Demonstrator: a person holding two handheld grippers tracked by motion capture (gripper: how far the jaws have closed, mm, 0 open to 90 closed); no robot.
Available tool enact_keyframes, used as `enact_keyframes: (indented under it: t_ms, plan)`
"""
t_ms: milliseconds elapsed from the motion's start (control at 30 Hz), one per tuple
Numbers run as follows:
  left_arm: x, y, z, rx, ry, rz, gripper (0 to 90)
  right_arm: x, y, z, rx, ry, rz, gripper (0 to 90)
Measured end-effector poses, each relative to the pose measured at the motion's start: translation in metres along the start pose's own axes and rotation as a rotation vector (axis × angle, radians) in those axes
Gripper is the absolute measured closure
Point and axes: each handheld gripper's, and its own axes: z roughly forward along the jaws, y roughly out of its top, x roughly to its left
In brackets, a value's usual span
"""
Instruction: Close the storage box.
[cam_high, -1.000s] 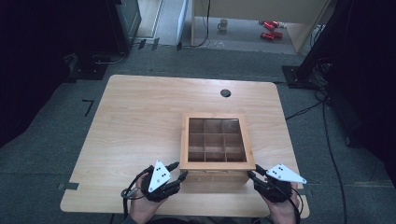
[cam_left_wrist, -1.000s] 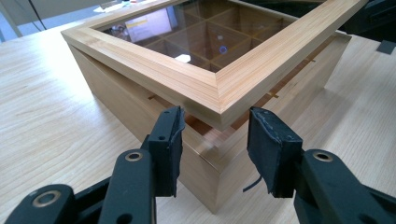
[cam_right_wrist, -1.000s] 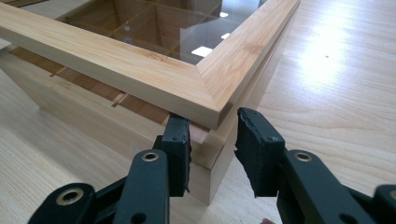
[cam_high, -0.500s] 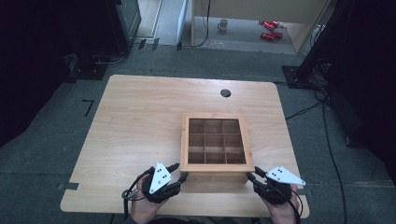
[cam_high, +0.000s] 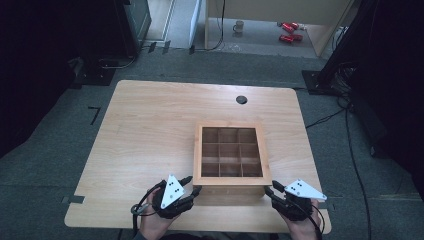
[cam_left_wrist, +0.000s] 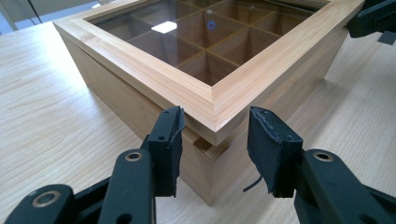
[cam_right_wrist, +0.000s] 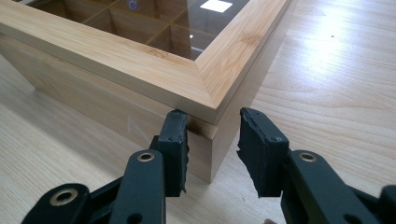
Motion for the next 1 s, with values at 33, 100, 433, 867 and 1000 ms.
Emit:
enact_keyframes:
  t_ms: [33, 100, 433, 867, 1000]
  plan:
    - [0.000, 0.000, 0.000, -0.001, 0.000, -0.001, 56.0, 0.000, 0.000, 0.000, 0.001, 0.000, 0.000, 62.9]
    - [0.000, 0.000, -0.001, -0.003, -0.002, -0.002, 57.0, 0.000, 0.000, 0.000, 0.003, -0.001, -0.001, 62.7]
    - [-0.002, -0.001, -0.006, -0.011, -0.003, 0.001, 54.0, 0.000, -0.003, -0.012, -0.035, -0.001, -0.007, 50.6]
    - [0.019, 0.006, -0.019, -0.044, 0.059, -0.022, 53.8, -0.012, 0.010, -0.022, -0.073, -0.019, 0.000, 48.3]
    - [0.028, 0.010, -0.022, -0.053, 0.084, -0.027, 53.5, -0.017, 0.017, -0.024, -0.084, -0.033, -0.013, 48.0]
